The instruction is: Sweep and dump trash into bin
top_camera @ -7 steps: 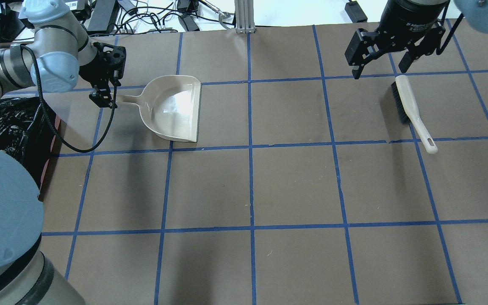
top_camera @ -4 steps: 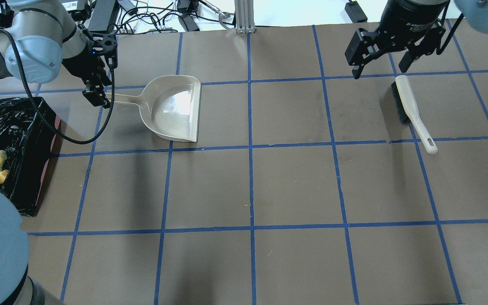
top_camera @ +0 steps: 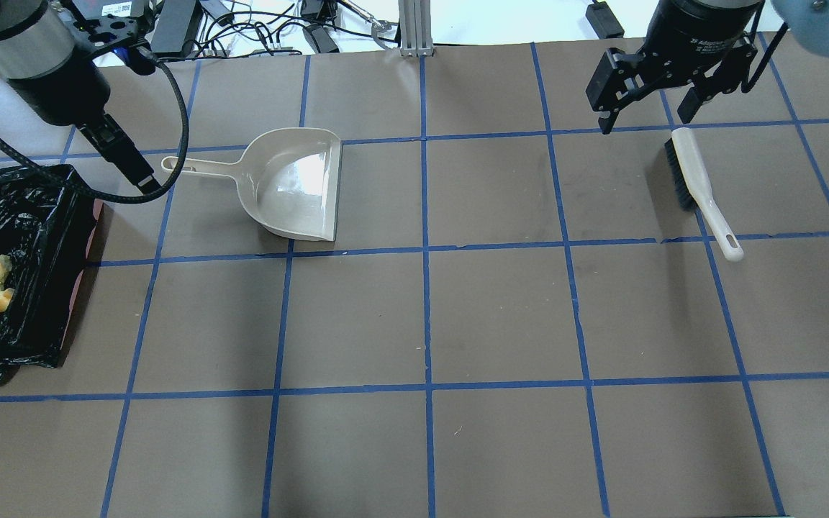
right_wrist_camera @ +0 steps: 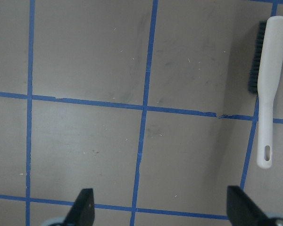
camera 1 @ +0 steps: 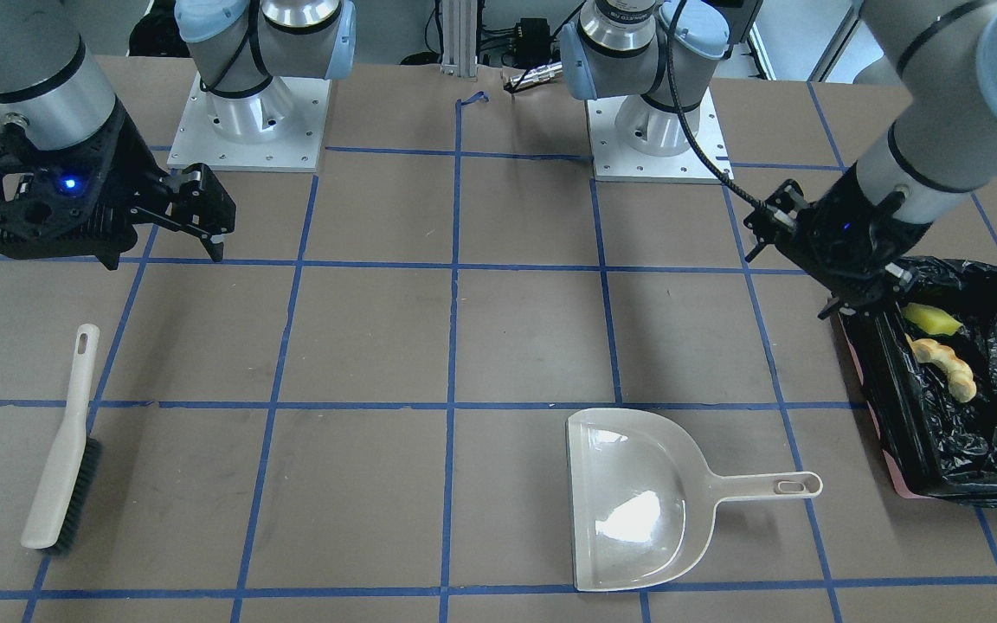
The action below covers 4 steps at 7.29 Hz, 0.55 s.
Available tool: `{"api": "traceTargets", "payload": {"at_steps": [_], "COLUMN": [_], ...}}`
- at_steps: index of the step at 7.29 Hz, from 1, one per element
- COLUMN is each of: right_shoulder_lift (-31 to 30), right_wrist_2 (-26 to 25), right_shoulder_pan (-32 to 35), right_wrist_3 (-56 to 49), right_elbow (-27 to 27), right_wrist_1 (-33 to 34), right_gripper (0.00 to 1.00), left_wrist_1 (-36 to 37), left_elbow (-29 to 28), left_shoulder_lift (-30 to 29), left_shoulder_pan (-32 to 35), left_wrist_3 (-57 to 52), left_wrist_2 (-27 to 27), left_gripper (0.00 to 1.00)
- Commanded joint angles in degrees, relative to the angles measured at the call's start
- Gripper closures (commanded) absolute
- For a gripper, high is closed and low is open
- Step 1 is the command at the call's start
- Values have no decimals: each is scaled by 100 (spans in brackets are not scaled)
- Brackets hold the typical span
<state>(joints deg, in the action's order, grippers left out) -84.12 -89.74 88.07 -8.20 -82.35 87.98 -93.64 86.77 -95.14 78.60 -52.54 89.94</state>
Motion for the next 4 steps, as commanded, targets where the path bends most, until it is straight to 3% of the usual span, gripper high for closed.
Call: {"api": "traceTargets", "payload": {"at_steps": [1,3,4], "right_shoulder_lift": [1,1,1], "right_wrist_2": [0,0,0], "right_shoulder_pan": [0,0,0], "right_wrist_3": [3,3,3], "right_elbow": [0,0,0], "right_wrist_1": [-9,-18,-18], "right_gripper": [0,0,0], "left_wrist_1": [-260,306,407], "left_elbow": [-2,-64,-90], "left_shoulder_lift": [435,365,339], "left_shoulder_pan": [319,979,1103], "left_wrist_3": [1921,3313,4573], "left_wrist_2": [-500,-575,-583], "left_gripper": [0,0,0]}}
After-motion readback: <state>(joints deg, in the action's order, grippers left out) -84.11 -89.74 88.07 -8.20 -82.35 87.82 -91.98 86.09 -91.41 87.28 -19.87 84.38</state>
